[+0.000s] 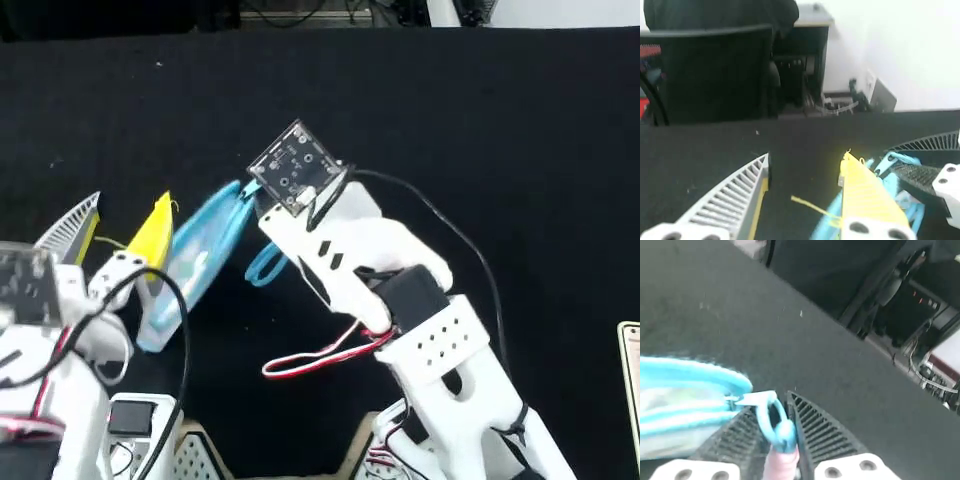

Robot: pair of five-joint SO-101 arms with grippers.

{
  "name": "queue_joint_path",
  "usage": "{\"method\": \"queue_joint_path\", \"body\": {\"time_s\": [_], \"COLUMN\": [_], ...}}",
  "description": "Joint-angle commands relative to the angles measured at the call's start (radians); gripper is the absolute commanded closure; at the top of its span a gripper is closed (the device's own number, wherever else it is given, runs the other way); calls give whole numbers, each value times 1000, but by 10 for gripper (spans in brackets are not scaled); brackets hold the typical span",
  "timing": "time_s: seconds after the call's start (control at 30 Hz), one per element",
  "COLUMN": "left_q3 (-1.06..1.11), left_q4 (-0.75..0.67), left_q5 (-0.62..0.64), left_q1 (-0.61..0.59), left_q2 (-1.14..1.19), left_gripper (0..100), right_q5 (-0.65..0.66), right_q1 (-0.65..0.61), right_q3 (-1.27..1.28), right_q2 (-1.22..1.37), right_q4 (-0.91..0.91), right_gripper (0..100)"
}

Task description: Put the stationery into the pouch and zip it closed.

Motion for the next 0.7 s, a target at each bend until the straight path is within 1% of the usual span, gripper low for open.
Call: {"method": "queue_joint_path", "body": {"time_s": [0.0, 0.23, 0.43, 0.5, 0.67], "left_q3": [-16, -16, -25, -54, -163], "left_q4": [29, 41, 48, 89, 209], "left_q5": [-8, -8, -8, -37, -100], "left_q1": [4, 8, 4, 4, 13], "left_q2": [-55, -55, -64, -64, -60], "left_gripper": [770, 770, 770, 770, 770], "right_q5": [2, 5, 5, 5, 6], "right_q1": [-3, -3, -2, -2, -5], "right_q3": [-148, -234, -242, -240, -269], "right_q2": [4, 61, 99, 99, 102], "right_q4": [12, 38, 40, 49, 138], "right_gripper": [988, 988, 988, 988, 988]}}
